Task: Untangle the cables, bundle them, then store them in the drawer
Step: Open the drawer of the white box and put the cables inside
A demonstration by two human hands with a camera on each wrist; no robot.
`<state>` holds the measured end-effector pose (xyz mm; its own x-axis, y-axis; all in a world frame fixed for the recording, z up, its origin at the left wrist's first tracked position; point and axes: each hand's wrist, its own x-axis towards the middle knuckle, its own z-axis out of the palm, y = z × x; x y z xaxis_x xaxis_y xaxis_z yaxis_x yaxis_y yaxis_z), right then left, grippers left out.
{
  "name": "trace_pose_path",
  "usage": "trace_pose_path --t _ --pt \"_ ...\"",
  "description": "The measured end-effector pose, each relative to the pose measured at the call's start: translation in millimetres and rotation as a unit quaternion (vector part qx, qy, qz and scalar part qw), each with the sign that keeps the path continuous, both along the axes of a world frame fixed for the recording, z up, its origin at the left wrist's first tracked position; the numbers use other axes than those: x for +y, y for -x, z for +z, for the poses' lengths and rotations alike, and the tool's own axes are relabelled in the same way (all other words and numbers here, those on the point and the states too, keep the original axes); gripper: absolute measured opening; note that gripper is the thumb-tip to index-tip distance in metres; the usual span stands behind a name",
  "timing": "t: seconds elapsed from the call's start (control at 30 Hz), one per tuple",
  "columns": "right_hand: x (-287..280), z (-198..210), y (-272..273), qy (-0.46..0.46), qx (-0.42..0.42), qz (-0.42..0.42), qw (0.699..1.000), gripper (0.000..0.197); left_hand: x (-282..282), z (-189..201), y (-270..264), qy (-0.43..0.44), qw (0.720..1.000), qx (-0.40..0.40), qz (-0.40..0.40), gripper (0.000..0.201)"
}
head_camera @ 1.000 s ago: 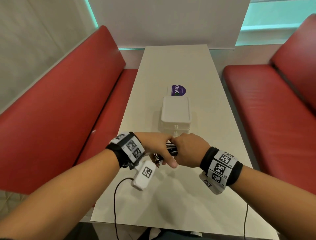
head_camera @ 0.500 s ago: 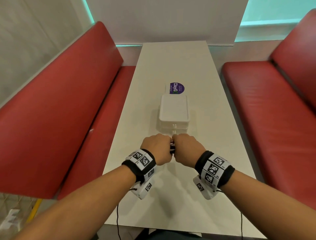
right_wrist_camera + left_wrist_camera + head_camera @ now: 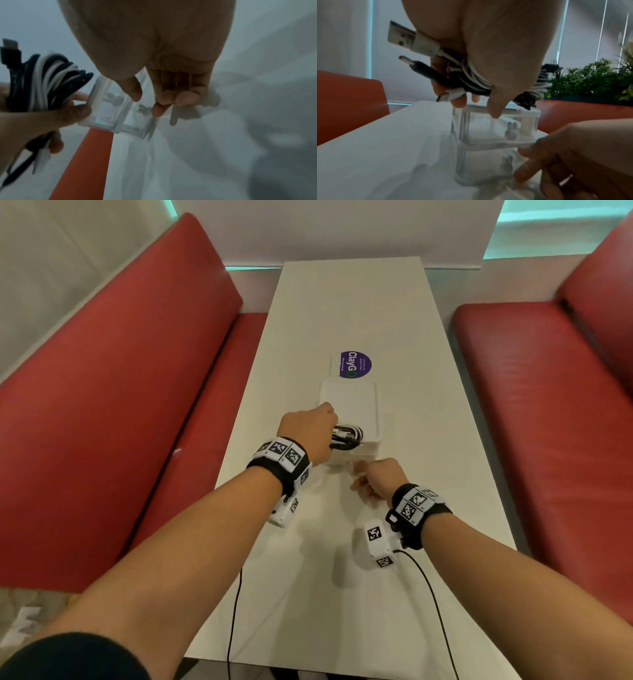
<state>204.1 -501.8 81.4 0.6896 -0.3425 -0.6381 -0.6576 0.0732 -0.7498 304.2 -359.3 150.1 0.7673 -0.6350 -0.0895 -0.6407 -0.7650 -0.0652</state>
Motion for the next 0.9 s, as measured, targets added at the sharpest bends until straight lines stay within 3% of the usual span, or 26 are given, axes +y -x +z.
trace_pose_path --t 0.07,0.23,0.37,0.53,0.6,0.67,0.73,0.83,0.9 --pt "3.8 -2.5 -7.1 -0.028 0.0 -0.029 0.999 0.022 -1.9 -6.5 -0.5 -0.008 1.0 0.002 -0.001 0.034" --pt "8.6 -10.0 -11.2 -0.048 0.002 -0.03 0.998 0.044 -2.4 -10.7 -4.1 0.005 1.0 0.005 0.005 0.034" --pt "12.1 -13.7 -9.4 -0.061 -0.013 -0.067 0.996 0.043 -3.9 -11.8 -4.3 0.005 1.0 0.007 0.0 0.029" --pt "22.3 -23.7 13.1 0.061 -0.026 -0.005 0.998 0.039 -3.8 -13.7 -2.5 0.02 1.0 0.012 0.009 0.027" --pt "18.9 -22.9 22.3 0.211 -0.034 0.014 0.977 0.034 -3.3 -14.5 -1.6 0.029 0.999 0.014 0.013 0.028" --pt "11.8 -17.3 23.9 0.346 -0.09 0.037 0.933 0.027 -2.8 -14.7 -1.9 0.036 0.999 0.017 0.016 0.028" --pt "6.8 -11.4 18.3 0.393 -0.139 0.111 0.902 0.021 -2.7 -15.1 -2.4 0.04 0.999 0.02 0.019 0.028" --pt "2.0 -12.1 12.6 0.413 -0.122 0.223 0.875 0.024 -1.3 -15.7 -3.2 0.05 0.998 0.028 0.026 0.029" --pt "1.2 -12.1 19.2 0.436 -0.118 0.25 0.856 0.025 0.0 -16.4 -4.2 0.055 0.998 0.029 0.029 0.03"
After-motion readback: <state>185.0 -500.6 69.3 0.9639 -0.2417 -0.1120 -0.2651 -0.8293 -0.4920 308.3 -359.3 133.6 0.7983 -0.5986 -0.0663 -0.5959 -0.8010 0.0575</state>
